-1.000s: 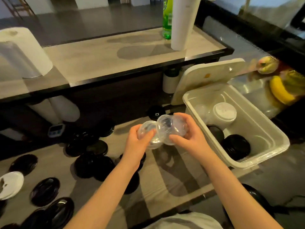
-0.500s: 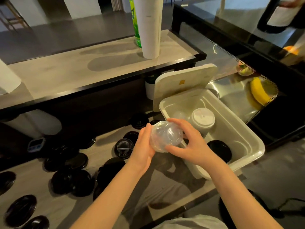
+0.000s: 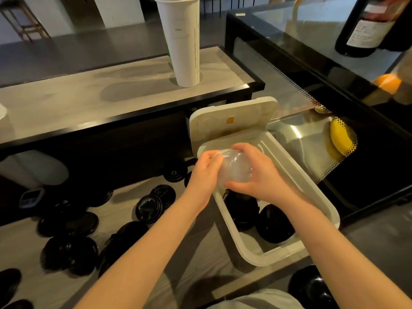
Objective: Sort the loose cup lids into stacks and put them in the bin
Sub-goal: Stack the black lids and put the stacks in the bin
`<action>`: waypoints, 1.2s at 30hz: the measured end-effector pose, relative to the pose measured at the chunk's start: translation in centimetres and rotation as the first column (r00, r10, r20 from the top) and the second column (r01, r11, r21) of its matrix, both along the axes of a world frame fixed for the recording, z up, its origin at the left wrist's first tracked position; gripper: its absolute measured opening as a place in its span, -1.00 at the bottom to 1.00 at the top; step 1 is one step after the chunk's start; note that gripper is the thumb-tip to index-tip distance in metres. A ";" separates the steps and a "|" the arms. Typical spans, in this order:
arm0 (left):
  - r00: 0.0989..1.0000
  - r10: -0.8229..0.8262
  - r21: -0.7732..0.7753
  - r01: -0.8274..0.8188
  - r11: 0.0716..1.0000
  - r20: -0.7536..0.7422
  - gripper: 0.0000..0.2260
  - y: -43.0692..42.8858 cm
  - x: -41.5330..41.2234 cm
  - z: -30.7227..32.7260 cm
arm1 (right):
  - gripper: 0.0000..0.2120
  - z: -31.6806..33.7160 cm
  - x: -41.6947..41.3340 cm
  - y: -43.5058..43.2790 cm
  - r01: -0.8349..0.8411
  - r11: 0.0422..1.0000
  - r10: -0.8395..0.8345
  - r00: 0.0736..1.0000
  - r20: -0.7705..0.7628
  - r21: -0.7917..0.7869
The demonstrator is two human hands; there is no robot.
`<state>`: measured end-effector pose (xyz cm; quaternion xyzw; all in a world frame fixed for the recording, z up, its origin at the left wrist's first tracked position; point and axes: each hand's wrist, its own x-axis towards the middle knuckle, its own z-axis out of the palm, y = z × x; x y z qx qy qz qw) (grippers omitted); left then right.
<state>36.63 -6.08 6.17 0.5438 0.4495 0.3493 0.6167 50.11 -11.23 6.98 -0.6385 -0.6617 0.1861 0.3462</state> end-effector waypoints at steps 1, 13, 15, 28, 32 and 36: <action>0.997 -0.012 0.042 0.015 0.999 -0.076 -0.81 0.7 0.5 0.0 | -0.24 -0.1 0.7 0.6 0.003 1.000 -0.003 1.000 -0.010 0.007; 0.568 0.013 0.354 0.496 0.793 -0.823 -0.50 5.2 -2.9 -3.9 | -0.22 -1.6 3.6 8.8 -0.079 0.908 0.140 0.983 0.119 -0.412; 0.583 -0.032 0.331 0.505 0.797 -0.812 -0.43 5.1 -3.3 -4.1 | -0.16 -1.9 2.9 9.6 -0.116 0.881 0.216 0.961 0.170 -0.458; 0.471 -0.057 0.263 0.584 0.768 -0.880 -0.36 5.4 -4.1 -4.0 | -0.16 -4.4 2.3 9.2 -0.104 0.808 0.339 0.887 0.313 -0.581; 0.445 -0.039 0.257 0.585 0.769 -0.895 -0.39 4.8 -4.0 -3.3 | -0.07 -3.9 2.4 9.1 -0.087 0.806 0.336 0.881 0.333 -0.585; 0.423 0.026 0.287 0.567 0.772 -0.906 -0.45 4.5 -5.2 -2.9 | -0.15 -3.0 2.4 8.4 -0.055 0.884 0.242 0.904 0.353 -0.465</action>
